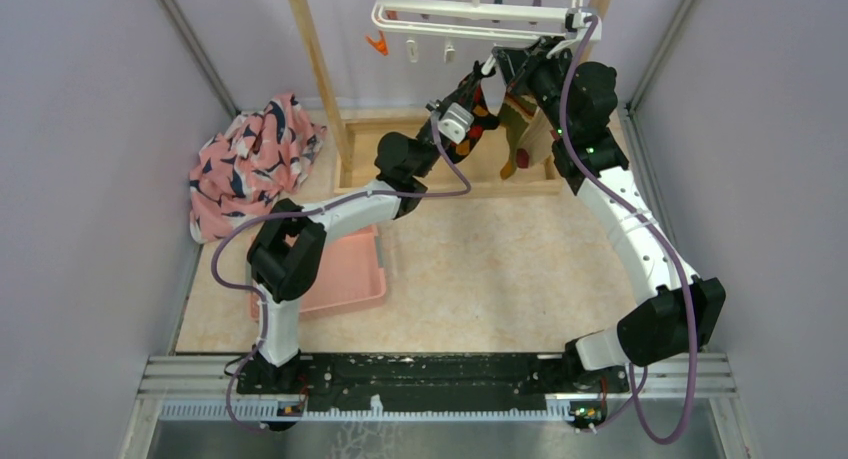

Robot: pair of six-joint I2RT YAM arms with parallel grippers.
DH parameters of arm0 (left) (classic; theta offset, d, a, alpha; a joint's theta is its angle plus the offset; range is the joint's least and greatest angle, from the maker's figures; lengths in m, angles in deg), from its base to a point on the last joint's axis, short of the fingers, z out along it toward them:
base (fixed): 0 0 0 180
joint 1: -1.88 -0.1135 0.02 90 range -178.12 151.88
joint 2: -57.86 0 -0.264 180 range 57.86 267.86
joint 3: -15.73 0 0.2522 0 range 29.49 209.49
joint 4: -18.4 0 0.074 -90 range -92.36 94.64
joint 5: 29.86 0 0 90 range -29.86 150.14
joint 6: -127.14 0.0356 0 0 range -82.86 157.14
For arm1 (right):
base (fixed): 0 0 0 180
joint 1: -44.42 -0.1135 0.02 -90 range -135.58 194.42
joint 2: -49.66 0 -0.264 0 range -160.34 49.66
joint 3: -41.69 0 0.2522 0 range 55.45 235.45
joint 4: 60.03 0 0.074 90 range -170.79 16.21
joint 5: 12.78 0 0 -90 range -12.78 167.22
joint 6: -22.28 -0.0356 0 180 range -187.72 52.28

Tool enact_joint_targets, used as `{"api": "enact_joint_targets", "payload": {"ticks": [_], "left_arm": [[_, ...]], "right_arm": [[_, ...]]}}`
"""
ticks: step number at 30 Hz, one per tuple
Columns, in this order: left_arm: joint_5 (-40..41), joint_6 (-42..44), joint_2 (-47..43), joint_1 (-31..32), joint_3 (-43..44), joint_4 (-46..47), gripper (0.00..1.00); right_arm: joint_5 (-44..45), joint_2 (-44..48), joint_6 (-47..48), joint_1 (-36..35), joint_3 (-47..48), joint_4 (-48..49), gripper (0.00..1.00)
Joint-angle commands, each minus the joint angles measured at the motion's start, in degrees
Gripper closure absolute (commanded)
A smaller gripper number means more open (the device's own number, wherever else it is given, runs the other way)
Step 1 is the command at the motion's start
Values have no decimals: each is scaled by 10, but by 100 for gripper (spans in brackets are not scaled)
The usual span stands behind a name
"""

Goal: Clip the socks to the hanger
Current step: Clamp the sock onto the hanger.

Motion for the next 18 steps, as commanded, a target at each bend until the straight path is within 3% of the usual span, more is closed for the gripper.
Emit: {"api": "enact_joint_targets", "payload": {"ticks": [1, 18], "left_arm": [[-15, -8, -15, -1, 28, 12, 100], [-21, -43, -20, 9, 17, 13, 100]], "right_arm": [[0, 6, 15, 12, -6, -91, 100], [-9, 2, 11, 12, -6, -87, 100]]}}
